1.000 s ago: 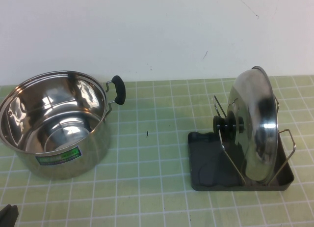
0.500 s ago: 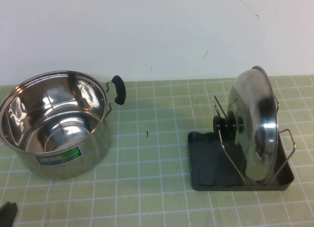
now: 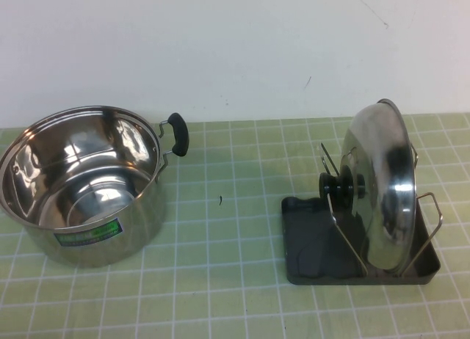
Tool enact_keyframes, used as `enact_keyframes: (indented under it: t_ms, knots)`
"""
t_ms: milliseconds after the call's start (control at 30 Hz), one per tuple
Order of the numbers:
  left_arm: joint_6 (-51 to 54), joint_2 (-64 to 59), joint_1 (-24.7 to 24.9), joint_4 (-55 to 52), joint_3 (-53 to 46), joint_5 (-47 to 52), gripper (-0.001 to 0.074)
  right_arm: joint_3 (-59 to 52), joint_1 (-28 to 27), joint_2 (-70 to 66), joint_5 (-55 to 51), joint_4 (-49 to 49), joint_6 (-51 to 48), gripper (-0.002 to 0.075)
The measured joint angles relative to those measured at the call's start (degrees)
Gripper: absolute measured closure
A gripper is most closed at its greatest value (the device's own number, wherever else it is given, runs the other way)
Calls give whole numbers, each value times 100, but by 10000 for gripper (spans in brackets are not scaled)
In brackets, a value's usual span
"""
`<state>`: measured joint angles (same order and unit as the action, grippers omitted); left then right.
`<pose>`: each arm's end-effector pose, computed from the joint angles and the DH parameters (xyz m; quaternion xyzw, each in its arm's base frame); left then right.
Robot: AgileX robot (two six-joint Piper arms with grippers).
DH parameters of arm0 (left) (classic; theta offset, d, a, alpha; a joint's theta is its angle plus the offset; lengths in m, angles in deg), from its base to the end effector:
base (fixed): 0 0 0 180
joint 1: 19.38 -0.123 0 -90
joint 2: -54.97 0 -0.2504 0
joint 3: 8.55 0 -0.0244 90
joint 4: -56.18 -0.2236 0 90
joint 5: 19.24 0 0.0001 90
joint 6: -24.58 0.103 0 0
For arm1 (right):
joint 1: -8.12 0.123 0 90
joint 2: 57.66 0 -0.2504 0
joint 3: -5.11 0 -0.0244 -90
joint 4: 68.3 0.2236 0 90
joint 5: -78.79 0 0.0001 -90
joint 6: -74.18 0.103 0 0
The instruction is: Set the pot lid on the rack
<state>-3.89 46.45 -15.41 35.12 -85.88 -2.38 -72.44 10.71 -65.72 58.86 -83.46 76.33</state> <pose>0.0745 0.0056 0.1799 -0.0618 0.7724 -0.0269 0.6316 0.0726 -0.0059 0.1731 -0.0746 0.7890 -0.0859 0.6038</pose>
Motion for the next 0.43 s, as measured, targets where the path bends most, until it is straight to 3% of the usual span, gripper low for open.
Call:
enact_keyframes:
  t_ms: [333, 433]
  knots:
    - [337, 33, -282, 328, 0, 51, 737, 0, 0, 0, 0, -25, 0, 727]
    - [1383, 33, -282, 1089, 11, 123, 737, 0, 0, 0, 0, -25, 0, 727]
